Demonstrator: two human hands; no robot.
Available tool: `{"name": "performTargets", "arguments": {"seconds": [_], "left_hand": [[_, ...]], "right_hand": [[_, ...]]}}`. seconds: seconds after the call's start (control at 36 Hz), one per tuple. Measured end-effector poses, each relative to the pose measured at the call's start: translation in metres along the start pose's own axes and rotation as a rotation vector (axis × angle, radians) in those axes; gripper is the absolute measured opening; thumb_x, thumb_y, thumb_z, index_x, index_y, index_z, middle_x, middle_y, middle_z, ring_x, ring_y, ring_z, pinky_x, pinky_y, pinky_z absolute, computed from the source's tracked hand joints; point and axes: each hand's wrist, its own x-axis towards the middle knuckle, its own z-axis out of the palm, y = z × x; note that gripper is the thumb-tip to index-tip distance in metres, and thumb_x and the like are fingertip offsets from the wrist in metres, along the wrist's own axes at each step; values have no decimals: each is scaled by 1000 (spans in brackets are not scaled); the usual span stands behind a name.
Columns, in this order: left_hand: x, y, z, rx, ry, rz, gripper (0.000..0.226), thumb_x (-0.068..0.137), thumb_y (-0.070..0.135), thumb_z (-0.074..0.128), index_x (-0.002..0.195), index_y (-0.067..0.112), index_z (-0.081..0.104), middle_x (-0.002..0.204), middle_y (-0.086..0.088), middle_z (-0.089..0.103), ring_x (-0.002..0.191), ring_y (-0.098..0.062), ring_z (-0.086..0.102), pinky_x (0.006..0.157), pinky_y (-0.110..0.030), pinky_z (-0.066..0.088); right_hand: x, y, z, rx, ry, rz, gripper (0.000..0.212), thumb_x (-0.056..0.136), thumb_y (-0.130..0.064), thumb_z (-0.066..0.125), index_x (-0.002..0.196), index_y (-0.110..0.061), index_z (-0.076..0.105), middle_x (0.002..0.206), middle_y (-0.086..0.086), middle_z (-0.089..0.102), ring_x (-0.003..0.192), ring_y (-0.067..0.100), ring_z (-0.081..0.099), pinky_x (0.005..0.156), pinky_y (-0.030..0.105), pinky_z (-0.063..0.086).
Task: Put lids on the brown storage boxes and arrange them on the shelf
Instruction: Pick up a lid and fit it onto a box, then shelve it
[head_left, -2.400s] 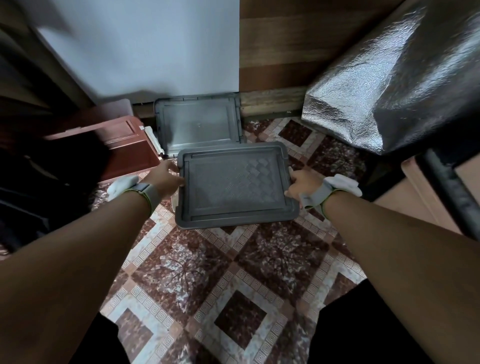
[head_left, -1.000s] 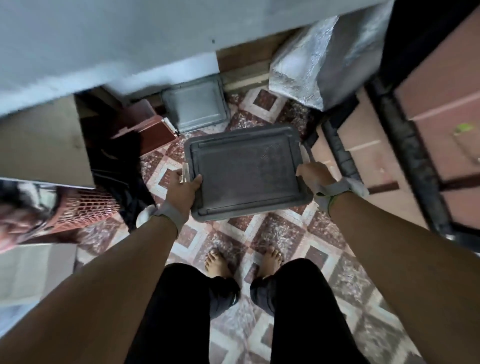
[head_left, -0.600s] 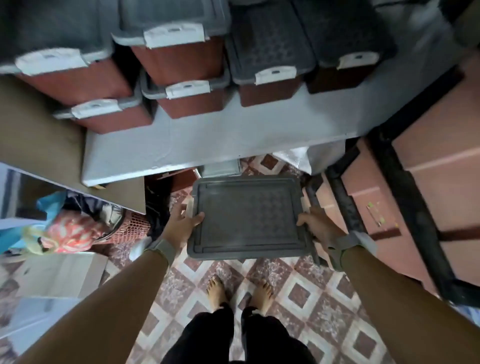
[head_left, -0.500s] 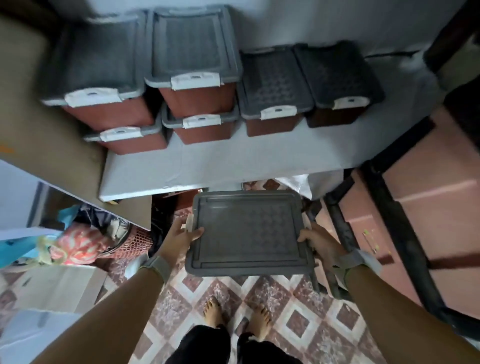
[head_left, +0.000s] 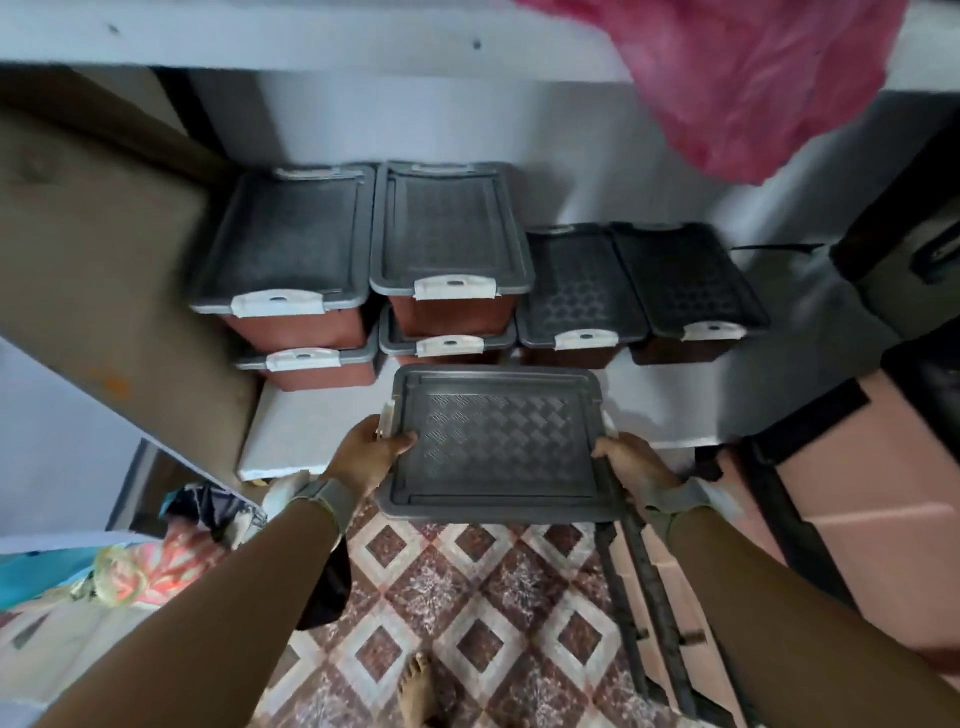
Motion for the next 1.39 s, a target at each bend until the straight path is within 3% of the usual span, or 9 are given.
{"name": "performTargets", "arguments": {"seconds": [0.17, 0.36, 0.44, 0.56, 0.69, 0.86, 1.0, 1.22, 1.39], "left_hand": [[34, -4, -12, 142, 10, 30, 37, 84, 31, 69, 113, 8, 63, 109, -18, 70, 104, -39, 66, 98, -55, 50], [40, -6, -6, 153, 35, 49, 20, 95, 28, 61, 110, 18, 52, 100, -5, 64, 98, -31, 63, 86, -43, 49], [39, -4, 0, 176, 60, 50, 15, 99, 24, 56, 104, 15, 46, 96, -7, 60, 95, -34, 60, 84, -43, 46], [35, 0, 6, 312, 80, 84, 12, 102, 22, 48, 106, 15, 40, 101, -10, 58, 90, -30, 55, 80, -38, 39], [33, 9, 11, 472, 78, 80, 19, 102, 24, 44, 115, 11, 41, 106, -9, 55, 97, -34, 57, 79, -37, 38], [39, 11, -1, 44, -18, -34, 43, 103, 49, 34, 119, 21, 62, 119, -4, 68, 109, -27, 62, 103, -44, 43], [42, -1, -20, -83, -136, -56, 38, 103, 45, 42, 108, 28, 76, 108, 2, 77, 104, -20, 72, 104, -51, 49], [48, 2, -28, -100, -124, -102, 36, 98, 44, 58, 124, 21, 67, 129, -9, 67, 129, -37, 52, 108, -56, 40], [57, -5, -26, -41, -141, -106, 31, 92, 41, 68, 114, 23, 55, 79, 0, 54, 65, -17, 49, 65, -29, 48]], "right_hand": [[12, -13, 28, 6, 67, 17, 22, 90, -13, 54, 80, 7, 54, 81, 18, 52, 75, 26, 51, 61, 31, 34], [25, -11, 38, -45, 123, -7, 10, 96, -10, 50, 95, -5, 42, 89, 12, 46, 84, 25, 47, 75, 34, 37], [28, -16, 41, -137, 140, -44, 12, 100, -2, 40, 89, -3, 36, 85, 11, 37, 86, 25, 39, 66, 26, 36], [24, -25, 46, -255, 171, -103, 23, 98, -1, 40, 118, 9, 41, 110, 28, 55, 104, 42, 55, 92, 47, 43], [18, -36, 53, -344, 208, -101, 32, 99, -8, 42, 129, 3, 40, 122, 27, 57, 112, 46, 55, 94, 46, 45], [22, -47, 40, -400, 147, -91, 36, 105, -21, 36, 128, 4, 50, 121, 26, 59, 116, 41, 56, 100, 41, 42], [23, -47, 15, -216, 4, -59, 31, 102, -10, 43, 123, 1, 62, 100, 10, 61, 73, 15, 54, 76, 25, 45], [22, -50, -3, 77, -144, 216, 18, 99, -26, 58, 109, -12, 60, 96, 10, 45, 89, 26, 41, 83, 41, 44], [25, -52, 5, -125, -119, 228, 25, 94, -32, 65, 89, -12, 52, 86, 10, 48, 85, 27, 48, 78, 37, 45]]}}
